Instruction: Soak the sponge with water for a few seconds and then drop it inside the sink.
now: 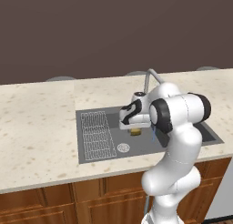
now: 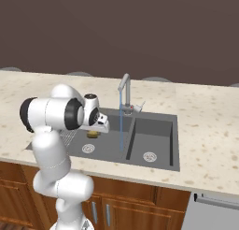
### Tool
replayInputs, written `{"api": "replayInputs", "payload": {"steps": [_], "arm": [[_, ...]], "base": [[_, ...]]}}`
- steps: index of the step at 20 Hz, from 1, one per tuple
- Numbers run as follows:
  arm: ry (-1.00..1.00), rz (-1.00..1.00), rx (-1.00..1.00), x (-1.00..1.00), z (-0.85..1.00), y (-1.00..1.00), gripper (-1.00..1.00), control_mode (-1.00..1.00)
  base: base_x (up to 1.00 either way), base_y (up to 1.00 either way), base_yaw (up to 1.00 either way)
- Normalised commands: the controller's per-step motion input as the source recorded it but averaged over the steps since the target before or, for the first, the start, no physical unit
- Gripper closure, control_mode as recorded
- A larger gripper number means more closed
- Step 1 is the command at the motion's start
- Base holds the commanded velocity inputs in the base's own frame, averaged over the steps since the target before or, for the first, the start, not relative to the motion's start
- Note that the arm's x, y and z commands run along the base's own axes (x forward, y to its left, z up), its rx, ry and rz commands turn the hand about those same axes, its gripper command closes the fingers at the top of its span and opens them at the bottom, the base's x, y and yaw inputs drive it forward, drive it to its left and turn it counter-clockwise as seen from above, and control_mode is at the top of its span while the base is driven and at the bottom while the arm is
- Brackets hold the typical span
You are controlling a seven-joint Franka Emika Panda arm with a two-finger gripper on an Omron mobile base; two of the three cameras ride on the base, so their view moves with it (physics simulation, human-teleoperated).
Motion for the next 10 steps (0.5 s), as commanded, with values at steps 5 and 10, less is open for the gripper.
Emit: {"api": "replayInputs", "payload": {"steps": [5,10], "arm": [[0.00,0.00,0.00,0.25,-0.18,0.00,1.00,-1.00],[0.00,0.00,0.00,0.18,-0.28,0.00,1.00,-1.00]], "base": [[0.00,0.00,0.00],[0.00,0.00,0.00]]}}
